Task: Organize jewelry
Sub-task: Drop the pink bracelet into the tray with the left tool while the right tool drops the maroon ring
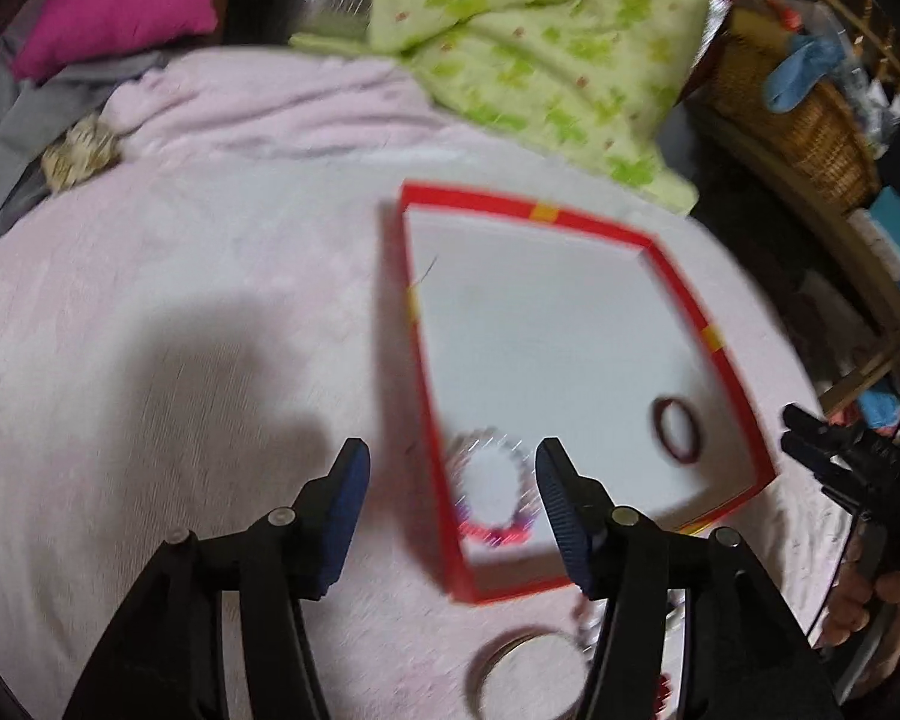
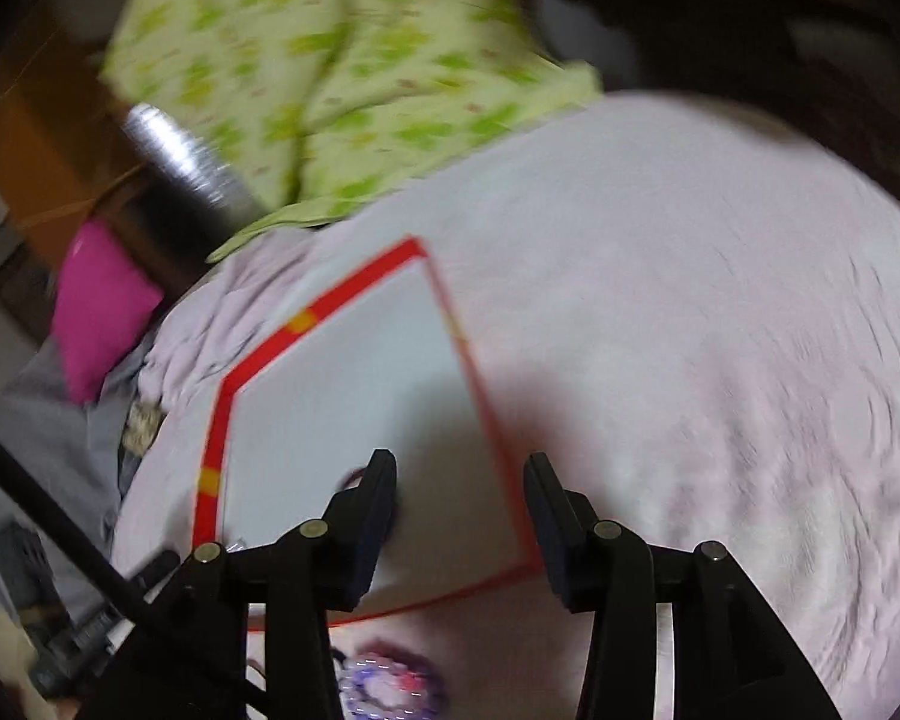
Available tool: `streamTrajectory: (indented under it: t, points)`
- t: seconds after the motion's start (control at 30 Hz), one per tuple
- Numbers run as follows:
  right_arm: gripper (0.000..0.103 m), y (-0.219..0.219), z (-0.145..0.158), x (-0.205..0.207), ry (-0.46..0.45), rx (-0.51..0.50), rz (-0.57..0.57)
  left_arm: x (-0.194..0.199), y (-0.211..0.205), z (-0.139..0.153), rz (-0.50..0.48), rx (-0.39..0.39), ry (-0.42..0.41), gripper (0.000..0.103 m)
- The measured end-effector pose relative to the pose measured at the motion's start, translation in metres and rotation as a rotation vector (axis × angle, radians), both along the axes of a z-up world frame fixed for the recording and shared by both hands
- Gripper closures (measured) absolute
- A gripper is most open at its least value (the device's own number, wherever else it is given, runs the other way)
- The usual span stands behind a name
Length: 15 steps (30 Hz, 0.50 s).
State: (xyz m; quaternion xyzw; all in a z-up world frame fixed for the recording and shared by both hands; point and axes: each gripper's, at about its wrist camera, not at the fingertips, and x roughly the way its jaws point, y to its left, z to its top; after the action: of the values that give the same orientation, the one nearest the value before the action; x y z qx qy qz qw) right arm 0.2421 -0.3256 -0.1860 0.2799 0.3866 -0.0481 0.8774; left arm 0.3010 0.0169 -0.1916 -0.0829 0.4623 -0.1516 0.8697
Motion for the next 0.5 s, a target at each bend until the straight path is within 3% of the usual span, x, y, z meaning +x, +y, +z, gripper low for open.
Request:
streamTrajectory:
  t: [0.17, 0.33, 0.5]
  points:
    - [0.052, -0.013, -0.022, 0.000, 0.020, 0.201, 0.010, -0.004, -0.003, -0.008, -0.010, 0.018, 0.025, 0.044]
    - [0.051, 0.003, -0.021, 0.000, 0.014, 0.175, 0.037, -0.006, -0.008, -0.012, -0.030, 0.056, 0.035, 0.044]
    - [0.051, 0.011, -0.017, -0.002, 0.013, 0.135, 0.059, -0.006, -0.005, -0.012, -0.039, 0.043, 0.031, 0.044]
